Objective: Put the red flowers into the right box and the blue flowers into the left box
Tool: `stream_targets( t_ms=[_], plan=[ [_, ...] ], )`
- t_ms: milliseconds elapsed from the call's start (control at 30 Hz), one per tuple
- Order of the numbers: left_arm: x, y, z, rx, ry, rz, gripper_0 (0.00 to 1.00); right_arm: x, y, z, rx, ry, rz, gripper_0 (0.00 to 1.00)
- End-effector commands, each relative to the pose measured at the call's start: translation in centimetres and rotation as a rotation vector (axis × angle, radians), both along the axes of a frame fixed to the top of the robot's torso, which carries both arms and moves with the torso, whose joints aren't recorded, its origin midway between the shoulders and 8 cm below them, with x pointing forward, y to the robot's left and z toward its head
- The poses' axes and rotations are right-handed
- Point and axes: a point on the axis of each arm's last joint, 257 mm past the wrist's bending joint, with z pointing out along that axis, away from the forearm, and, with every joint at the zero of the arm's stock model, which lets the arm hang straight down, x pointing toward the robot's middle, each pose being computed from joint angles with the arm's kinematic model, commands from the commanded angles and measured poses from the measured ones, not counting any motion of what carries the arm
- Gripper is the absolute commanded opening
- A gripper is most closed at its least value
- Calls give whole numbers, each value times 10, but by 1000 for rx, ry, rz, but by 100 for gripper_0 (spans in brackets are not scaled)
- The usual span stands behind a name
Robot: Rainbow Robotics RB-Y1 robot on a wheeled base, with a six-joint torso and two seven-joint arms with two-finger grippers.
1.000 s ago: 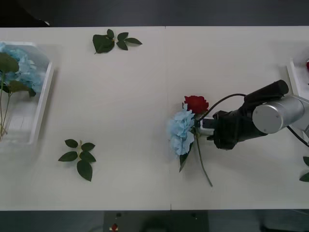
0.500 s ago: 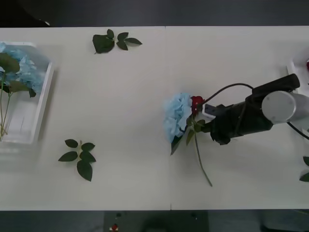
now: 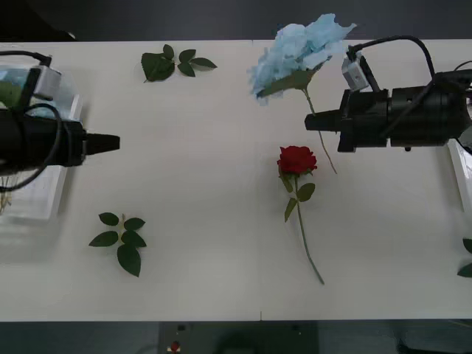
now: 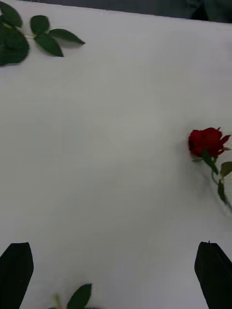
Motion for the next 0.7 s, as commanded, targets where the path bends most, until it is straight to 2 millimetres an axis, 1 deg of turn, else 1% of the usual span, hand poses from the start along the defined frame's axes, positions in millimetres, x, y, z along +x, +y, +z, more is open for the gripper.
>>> stream_targets(
  t_ms=[33, 67, 100, 167, 200, 300, 333, 367, 400, 433, 500, 600, 667, 700],
  plan=[
    [7, -54, 17, -51, -154, -105, 97, 2, 48, 39, 139, 81, 2, 0],
    [6, -66, 16, -72, -172, -122, 97, 5, 55, 44, 163, 95, -10, 0],
    [6, -71, 17, -82, -183, -132, 97, 7, 58, 46, 174, 102, -15, 0],
    [2, -92, 17, -109, -212, -166, 97, 11, 69, 53, 196, 129, -28, 0],
    [2, -99, 18, -119, -226, -178, 97, 11, 73, 54, 205, 155, -32, 0],
    [-3, -129, 24, -161, -286, -224, 97, 12, 88, 56, 237, 234, -35, 0],
    [-4, -134, 25, -168, -296, -231, 97, 13, 91, 58, 240, 237, -33, 0],
    [-8, -150, 27, -191, -318, -252, 97, 15, 96, 61, 249, 248, -30, 0],
    [-9, -155, 27, -203, -320, -258, 97, 15, 99, 62, 252, 249, -27, 0],
    [-12, -167, 27, -226, -329, -269, 97, 16, 102, 62, 260, 257, -25, 0],
    [-12, -180, 26, -254, -340, -276, 97, 17, 110, 67, 282, 267, -21, 0],
    [-8, -189, 25, -269, -363, -274, 97, 21, 118, 74, 319, 276, -27, 0],
    [-7, -201, 24, -288, -382, -277, 97, 25, 124, 81, 356, 276, -41, 0],
    [-6, -203, 24, -289, -390, -278, 97, 26, 126, 83, 370, 280, -45, 0]
  ],
)
